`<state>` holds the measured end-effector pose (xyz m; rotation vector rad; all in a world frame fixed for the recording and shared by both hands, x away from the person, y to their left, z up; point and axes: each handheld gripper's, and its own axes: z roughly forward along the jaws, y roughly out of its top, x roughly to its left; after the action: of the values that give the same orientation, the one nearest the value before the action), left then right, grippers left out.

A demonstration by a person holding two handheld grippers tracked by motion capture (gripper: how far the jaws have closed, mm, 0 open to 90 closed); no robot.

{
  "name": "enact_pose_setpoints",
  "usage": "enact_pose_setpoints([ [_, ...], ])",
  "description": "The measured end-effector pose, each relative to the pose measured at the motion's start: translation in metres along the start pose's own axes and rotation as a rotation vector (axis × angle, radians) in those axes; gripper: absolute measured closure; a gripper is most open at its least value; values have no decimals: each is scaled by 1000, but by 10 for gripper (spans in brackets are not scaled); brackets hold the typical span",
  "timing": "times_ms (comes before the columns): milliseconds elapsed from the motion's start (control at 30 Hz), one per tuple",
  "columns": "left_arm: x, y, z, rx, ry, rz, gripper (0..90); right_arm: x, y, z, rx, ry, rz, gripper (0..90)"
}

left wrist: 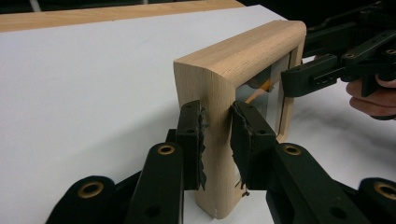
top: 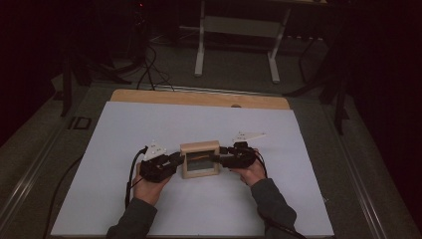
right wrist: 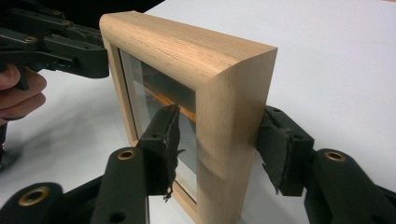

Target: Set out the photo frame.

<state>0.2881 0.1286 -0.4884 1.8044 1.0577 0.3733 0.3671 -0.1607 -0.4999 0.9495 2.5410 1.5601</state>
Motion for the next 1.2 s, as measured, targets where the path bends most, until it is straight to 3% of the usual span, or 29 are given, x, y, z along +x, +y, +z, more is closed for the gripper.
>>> enact_pose_setpoints([
  [633,4,-1,13,39,-43,-30,746,0,-6,-11,-11,-25,21,558],
  [1200,-2,2,22,64,-53,-15,743,-5,-10,-21,-18,-40,36,557],
])
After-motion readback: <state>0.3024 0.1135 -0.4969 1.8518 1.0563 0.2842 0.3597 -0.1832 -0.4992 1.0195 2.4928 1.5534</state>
